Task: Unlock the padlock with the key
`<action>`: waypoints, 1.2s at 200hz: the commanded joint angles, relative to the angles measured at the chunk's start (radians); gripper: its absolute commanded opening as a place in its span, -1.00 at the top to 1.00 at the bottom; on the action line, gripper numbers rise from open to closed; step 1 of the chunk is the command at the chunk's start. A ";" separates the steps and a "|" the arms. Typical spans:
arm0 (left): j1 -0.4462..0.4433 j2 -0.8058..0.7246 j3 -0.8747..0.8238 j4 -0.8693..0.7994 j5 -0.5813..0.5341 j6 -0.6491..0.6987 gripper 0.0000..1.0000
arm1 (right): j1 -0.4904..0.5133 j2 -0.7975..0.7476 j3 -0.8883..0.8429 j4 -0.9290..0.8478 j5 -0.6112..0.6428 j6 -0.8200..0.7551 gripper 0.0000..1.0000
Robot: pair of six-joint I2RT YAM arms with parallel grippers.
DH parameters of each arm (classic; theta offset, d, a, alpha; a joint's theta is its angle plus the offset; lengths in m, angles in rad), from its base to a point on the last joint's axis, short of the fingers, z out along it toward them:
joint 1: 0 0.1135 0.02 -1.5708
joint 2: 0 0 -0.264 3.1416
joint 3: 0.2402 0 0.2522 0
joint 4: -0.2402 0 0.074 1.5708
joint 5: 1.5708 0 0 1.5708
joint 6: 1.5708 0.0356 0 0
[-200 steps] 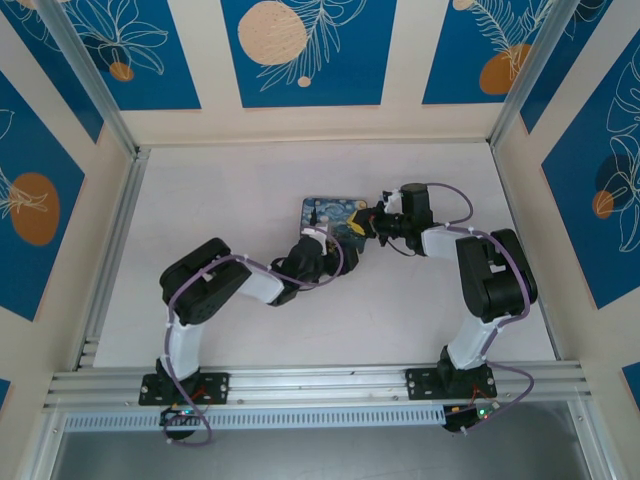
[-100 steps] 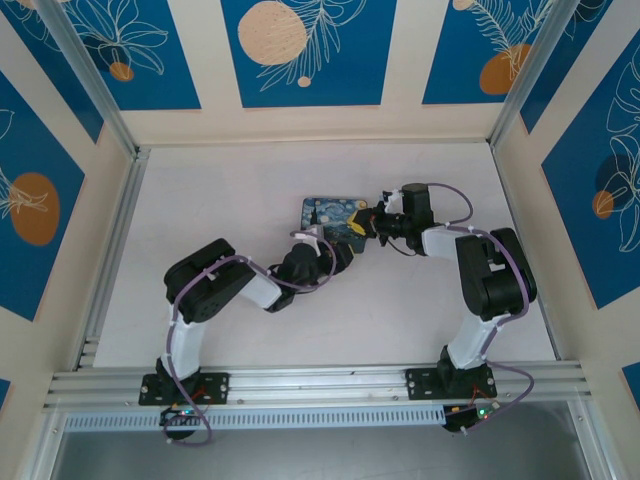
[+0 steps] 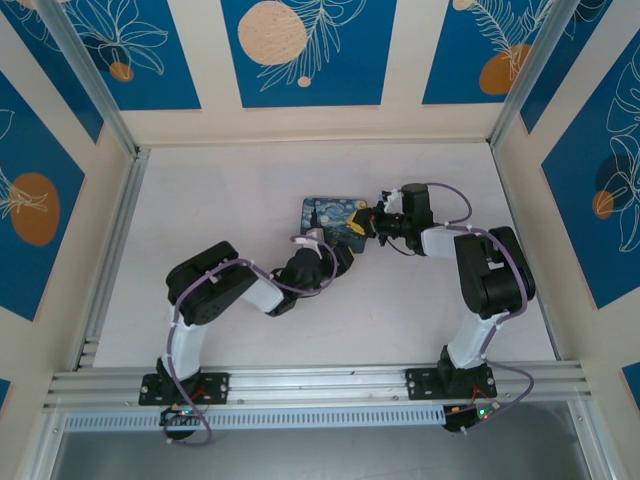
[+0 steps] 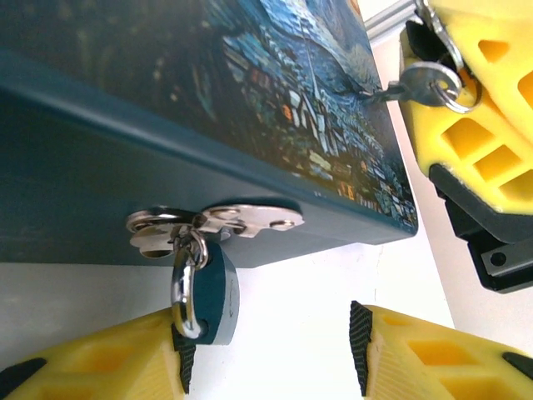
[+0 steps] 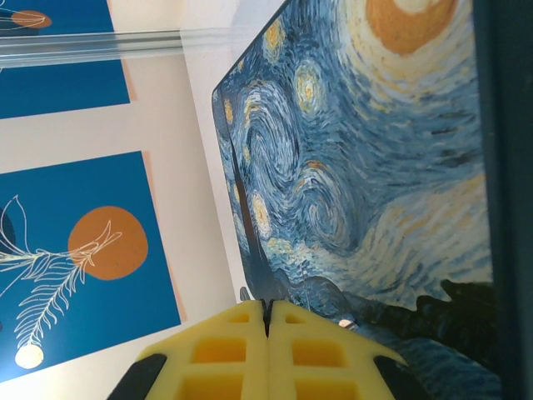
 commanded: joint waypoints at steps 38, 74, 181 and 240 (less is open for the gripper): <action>-0.011 0.020 -0.009 0.016 -0.126 -0.085 0.01 | -0.005 0.014 -0.002 -0.018 -0.015 -0.001 1.00; -0.011 0.024 0.002 -0.029 -0.151 -0.095 0.21 | -0.007 0.011 -0.004 -0.018 -0.015 -0.002 1.00; -0.013 0.033 0.002 -0.127 -0.158 -0.060 0.47 | -0.009 0.015 -0.005 -0.019 -0.014 -0.003 1.00; -0.016 0.000 0.044 -0.285 -0.186 0.012 0.60 | -0.011 0.019 -0.005 -0.024 -0.015 -0.006 1.00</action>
